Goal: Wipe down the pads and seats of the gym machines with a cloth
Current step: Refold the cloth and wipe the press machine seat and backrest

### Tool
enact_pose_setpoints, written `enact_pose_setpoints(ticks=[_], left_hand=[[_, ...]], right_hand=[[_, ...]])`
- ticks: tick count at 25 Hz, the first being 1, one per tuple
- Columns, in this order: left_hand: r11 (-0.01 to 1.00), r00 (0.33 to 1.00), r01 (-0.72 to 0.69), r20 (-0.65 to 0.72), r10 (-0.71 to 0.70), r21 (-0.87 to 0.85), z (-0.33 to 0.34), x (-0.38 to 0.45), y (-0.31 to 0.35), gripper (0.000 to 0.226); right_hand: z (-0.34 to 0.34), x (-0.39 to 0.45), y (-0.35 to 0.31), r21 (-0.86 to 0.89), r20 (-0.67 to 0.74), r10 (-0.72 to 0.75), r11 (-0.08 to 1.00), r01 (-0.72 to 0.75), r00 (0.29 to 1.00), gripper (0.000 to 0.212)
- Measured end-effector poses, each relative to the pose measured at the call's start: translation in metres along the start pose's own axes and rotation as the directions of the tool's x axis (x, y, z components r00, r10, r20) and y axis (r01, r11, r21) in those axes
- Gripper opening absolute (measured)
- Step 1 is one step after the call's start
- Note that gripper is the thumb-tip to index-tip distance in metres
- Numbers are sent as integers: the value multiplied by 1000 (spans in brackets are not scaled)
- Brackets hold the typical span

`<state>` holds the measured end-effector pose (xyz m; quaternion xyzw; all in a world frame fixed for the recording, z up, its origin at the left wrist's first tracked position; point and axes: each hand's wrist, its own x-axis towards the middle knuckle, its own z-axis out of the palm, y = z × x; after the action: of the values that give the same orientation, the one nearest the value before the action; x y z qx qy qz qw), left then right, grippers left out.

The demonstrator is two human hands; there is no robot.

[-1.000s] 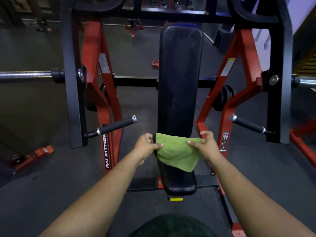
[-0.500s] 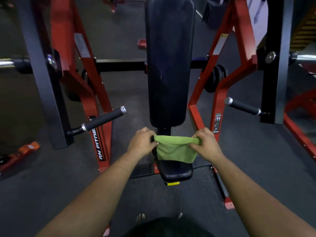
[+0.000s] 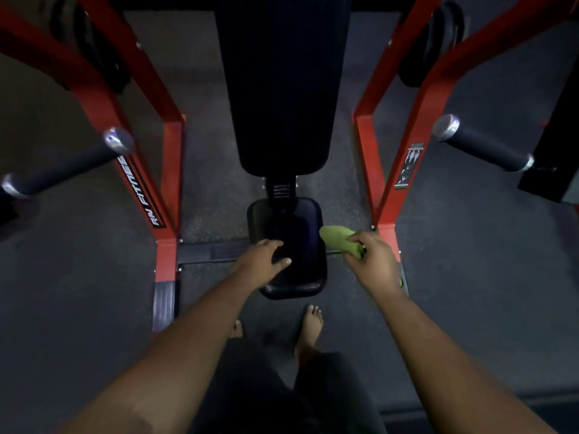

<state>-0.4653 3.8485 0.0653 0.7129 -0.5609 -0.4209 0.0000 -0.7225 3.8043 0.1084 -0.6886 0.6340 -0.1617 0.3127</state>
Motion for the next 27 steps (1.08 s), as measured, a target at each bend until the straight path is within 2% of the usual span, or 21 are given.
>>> enact_pose_setpoints(ticks=[3, 7, 11, 14, 17, 21, 23, 27], left_hand=[[996, 997, 76, -15, -76, -53, 37, 36, -15, 62], [996, 994, 86, -67, -87, -15, 85, 80, -50, 67], [998, 982, 41, -185, -31, 51, 111, 112, -75, 74], [996, 973, 70, -224, -56, 56, 119, 138, -78, 79], [986, 964, 127, -250, -97, 110, 126, 151, -76, 82], [980, 957, 136, -274, -93, 144, 133, 153, -78, 83], [978, 956, 138, -277, -91, 153, 133, 154, -79, 83], [977, 962, 139, -258, -94, 160, 132, 154, -78, 83]], right_hand=[[53, 6, 36, -67, 147, -15, 997, 25, 989, 32], [135, -7, 69, 9, 344, 100, 994, -109, 934, 35], [178, -17, 85, -24, 178, 179, 984, -178, 968, 67], [201, -1, 83, 23, 187, 303, 950, -313, 935, 94], [212, 25, 87, -44, 137, 346, 938, -344, 928, 84], [222, 82, 94, -162, 170, 338, 936, -312, 926, 73], [223, 82, 96, -195, 179, 319, 939, -284, 931, 71], [189, 20, 104, 41, 215, 169, 982, -182, 962, 56]])
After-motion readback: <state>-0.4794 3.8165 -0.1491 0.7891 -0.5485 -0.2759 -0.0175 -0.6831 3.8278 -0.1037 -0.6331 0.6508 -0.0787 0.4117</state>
